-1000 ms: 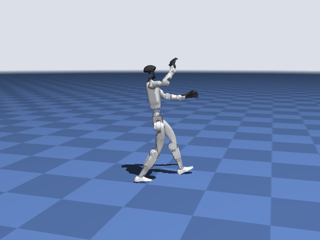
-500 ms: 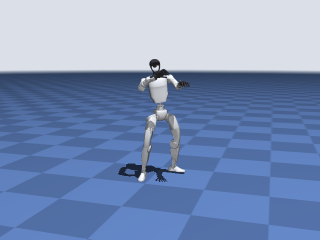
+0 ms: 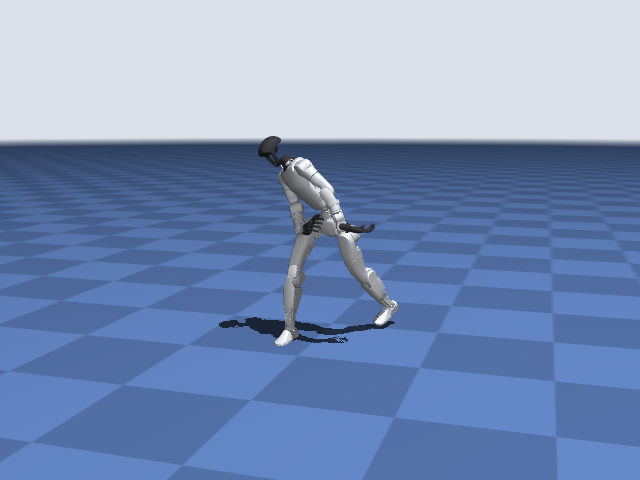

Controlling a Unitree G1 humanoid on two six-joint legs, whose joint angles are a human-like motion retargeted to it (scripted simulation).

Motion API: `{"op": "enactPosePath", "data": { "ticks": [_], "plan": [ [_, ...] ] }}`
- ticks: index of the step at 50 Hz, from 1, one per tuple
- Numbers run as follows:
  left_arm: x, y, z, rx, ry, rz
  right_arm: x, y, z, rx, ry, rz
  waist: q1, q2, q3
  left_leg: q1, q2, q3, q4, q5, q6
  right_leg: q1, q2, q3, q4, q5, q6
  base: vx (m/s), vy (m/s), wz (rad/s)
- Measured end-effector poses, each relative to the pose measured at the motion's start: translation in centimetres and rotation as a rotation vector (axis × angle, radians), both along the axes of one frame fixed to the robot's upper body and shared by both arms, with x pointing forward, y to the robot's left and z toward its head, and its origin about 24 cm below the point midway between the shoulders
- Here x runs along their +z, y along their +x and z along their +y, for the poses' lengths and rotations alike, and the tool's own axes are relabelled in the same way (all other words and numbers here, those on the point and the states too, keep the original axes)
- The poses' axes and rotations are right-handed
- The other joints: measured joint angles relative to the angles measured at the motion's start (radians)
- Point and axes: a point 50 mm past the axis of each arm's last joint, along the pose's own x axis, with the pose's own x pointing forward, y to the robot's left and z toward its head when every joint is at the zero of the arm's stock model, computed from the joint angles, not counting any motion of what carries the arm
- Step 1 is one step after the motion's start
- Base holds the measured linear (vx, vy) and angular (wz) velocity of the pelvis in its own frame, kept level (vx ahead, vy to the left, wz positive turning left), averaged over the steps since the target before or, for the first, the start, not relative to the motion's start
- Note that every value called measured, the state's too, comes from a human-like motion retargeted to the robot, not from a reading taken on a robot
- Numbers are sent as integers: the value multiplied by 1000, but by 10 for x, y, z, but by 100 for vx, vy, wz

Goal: Kungfu

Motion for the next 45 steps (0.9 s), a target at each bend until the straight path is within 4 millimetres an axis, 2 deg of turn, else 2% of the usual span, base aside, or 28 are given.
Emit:
{"op": "enactPosePath", "data": {
  "ticks": [3, 5, 10, 16, 20, 25, 27, 30, 32, 33, 35, 37, 38, 40, 41, 42, 43, 44, 45],
  "plan": [
    [4, -2, 2, 37, -16, 74, 5, 4, 2, 34, -32, -30, -19, 26, 20, -23, 1, -31, 7, -47, 0, -38, -23, -46, 44, 7, -32, 1, 11, 44],
    [9, 7, 7, 46, -5, 80, 10, 11, 1, 20, -32, -53, -21, 34, 21, -38, 7, -37, 10, -66, 0, -56, -51, -75, 73, 3, -52, -4, 0, 73],
    [19, 37, 17, 22, 33, -36, 19, 28, -3, -64, -4, -72, -16, 33, 8, -59, 17, -40, 1, -65, 0, -71, -115, -112, 127, -22, -85, 1, 1, 74],
    [29, 67, 18, 24, 9, -175, 28, 48, -11, -172, 24, -75, -71, 8, 8, -83, 32, -77, -1, -33, 0, -41, -200, -157, 154, -34, -140, 6, 2, 94],
    [36, 88, 19, 48, 12, -287, 33, 60, -17, -232, 20, -66, -116, -16, -1, -95, 37, -92, -15, 7, 0, 1, -246, -140, 152, -64, -139, 8, 5, 112],
    [40, 110, 12, 141, -41, -493, 44, 77, -22, -253, -41, -33, -141, -43, -9, -90, 17, -98, -27, 63, 0, 72, -303, -126, 119, -72, -102, 16, 19, 70],
    [40, 117, 11, 213, -52, -620, 55, 85, -24, -285, -13, 4, -144, -51, -17, -83, -8, -118, -27, 92, 0, 111, -329, -123, 95, -83, -72, 24, 29, 54],
    [40, 125, 9, 339, -72, -826, 82, 101, -29, -364, 146, 80, -154, -80, -31, -90, -84, -116, -6, 140, 0, 179, -394, -116, 53, -106, -4, 27, 73, 92],
    [44, 135, 7, 419, -96, -954, 105, 114, -40, -437, 318, 114, -174, -136, -48, -151, -148, -43, 59, 196, 0, 240, -488, -111, 17, -102, 44, -3, 85, 210],
    [46, 140, 5, 456, -106, -1011, 121, 121, -48, -473, 426, 132, -188, -170, -57, -205, -150, -8, 114, 213, 0, 280, -540, -116, -10, -91, 56, -30, 22, 283],
    [52, 151, 6, 538, -111, -1111, 150, 133, -67, -540, 626, 179, -202, -214, -77, -339, -67, 61, 211, 191, 0, 360, -618, -161, -74, -62, 50, -40, -37, 300],
    [57, 159, -10, 637, -208, -1159, 168, 142, -93, -607, 752, 222, -167, -225, -106, -463, 90, 103, 191, 224, 0, 433, -618, -244, -120, -54, 14, -11, -72, 218],
    [56, 160, -21, 698, -270, -1164, 172, 144, -107, -637, 791, 252, -134, -220, -121, -510, 192, 98, 152, 246, 0, 479, -572, -305, -132, -67, -12, 18, -69, 131],
    [61, 163, -37, 837, -407, -1169, 174, 144, -133, -689, 874, 324, -54, -211, -128, -614, 369, 93, 123, 237, 84, 585, -480, -420, -178, -76, -46, 41, -7, 74],
    [69, 168, -46, 904, -516, -1164, 174, 142, -147, -708, 913, 352, -14, -225, -137, -656, 381, 96, 120, 286, 144, 626, -482, -455, -214, -70, -45, 48, 65, 56],
    [77, 173, -53, 968, -630, -1149, 173, 139, -161, -726, 950, 386, 30, -240, -146, -687, 389, 93, 114, 345, 173, 668, -481, -487, -250, -62, -41, 41, 70, 36],
    [86, 176, -59, 1029, -752, -1115, 171, 136, -177, -746, 986, 436, 82, -252, -153, -697, 389, 79, 104, 424, 138, 710, -478, -513, -282, -51, -33, 40, 55, 2],
    [93, 177, -63, 1106, -855, -1065, 166, 133, -192, -763, 1017, 504, 131, -275, -165, -680, 371, 74, 101, 394, 106, 746, -486, -523, -313, -23, -19, 44, 57, -27],
    [100, 176, -65, 1187, -955, -1006, 159, 128, -207, -776, 1047, 580, 177, -303, -179, -649, 344, 73, 102, 309, 73, 777, -500, -526, -342, 13, -3, 58, 82, 11]
  ]
}}
